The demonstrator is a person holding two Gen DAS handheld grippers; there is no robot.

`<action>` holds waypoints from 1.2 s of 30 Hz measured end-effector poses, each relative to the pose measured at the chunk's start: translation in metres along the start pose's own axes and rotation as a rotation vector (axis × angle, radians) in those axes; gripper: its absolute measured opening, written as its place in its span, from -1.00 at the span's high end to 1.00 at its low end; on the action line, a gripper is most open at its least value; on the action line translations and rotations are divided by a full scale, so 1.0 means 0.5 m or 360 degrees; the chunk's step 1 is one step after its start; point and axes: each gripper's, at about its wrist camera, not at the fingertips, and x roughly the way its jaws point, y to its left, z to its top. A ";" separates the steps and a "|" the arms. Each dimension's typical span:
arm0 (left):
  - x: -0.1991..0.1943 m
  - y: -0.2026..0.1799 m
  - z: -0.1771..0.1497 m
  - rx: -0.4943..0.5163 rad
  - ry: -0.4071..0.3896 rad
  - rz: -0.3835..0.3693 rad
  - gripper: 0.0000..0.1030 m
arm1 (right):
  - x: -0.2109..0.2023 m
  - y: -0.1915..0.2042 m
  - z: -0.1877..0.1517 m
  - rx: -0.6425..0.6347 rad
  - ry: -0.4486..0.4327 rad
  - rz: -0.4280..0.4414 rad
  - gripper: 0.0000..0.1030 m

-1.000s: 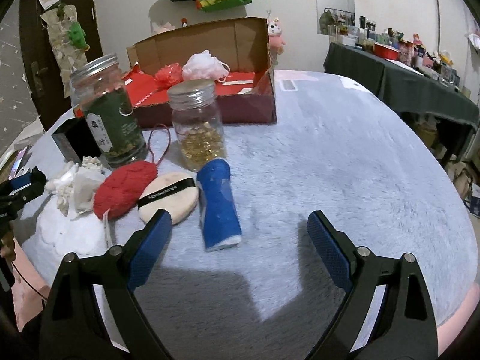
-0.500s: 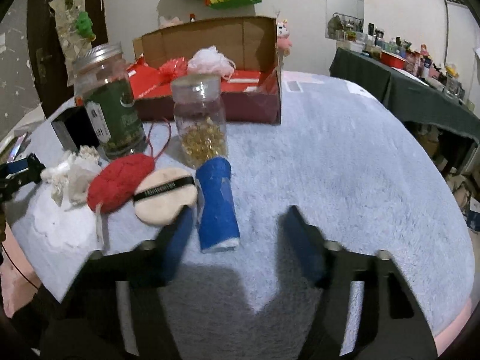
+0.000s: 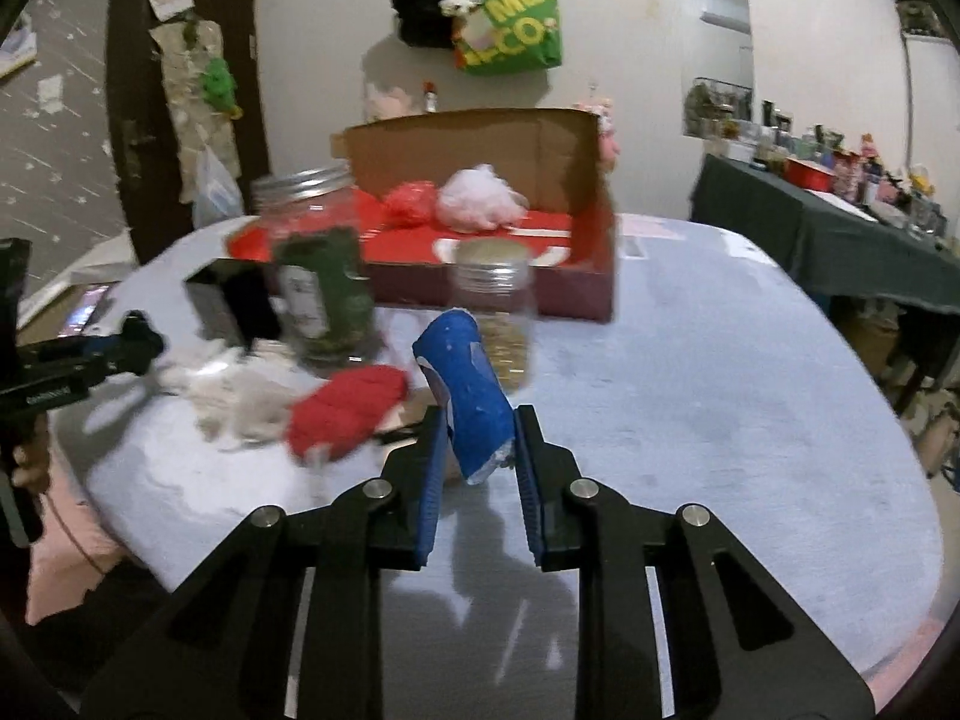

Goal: Organize soft objects

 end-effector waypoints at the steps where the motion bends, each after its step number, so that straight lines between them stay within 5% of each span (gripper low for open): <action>1: 0.001 -0.014 0.002 0.0015 -0.0004 -0.0031 0.37 | 0.002 0.013 -0.002 -0.0011 -0.0002 0.0021 0.59; 15: 0.039 -0.117 0.038 0.0096 -0.0015 -0.0228 0.37 | 0.014 0.075 0.004 -0.0039 -0.0025 0.0141 0.64; 29: 0.043 -0.108 0.012 0.0103 0.0054 -0.0212 0.35 | 0.009 0.051 -0.014 -0.0010 0.0030 0.0130 0.69; 36: 0.059 -0.104 -0.012 0.0102 0.0100 -0.0184 0.07 | 0.037 0.048 -0.034 0.0001 0.0144 0.0095 0.48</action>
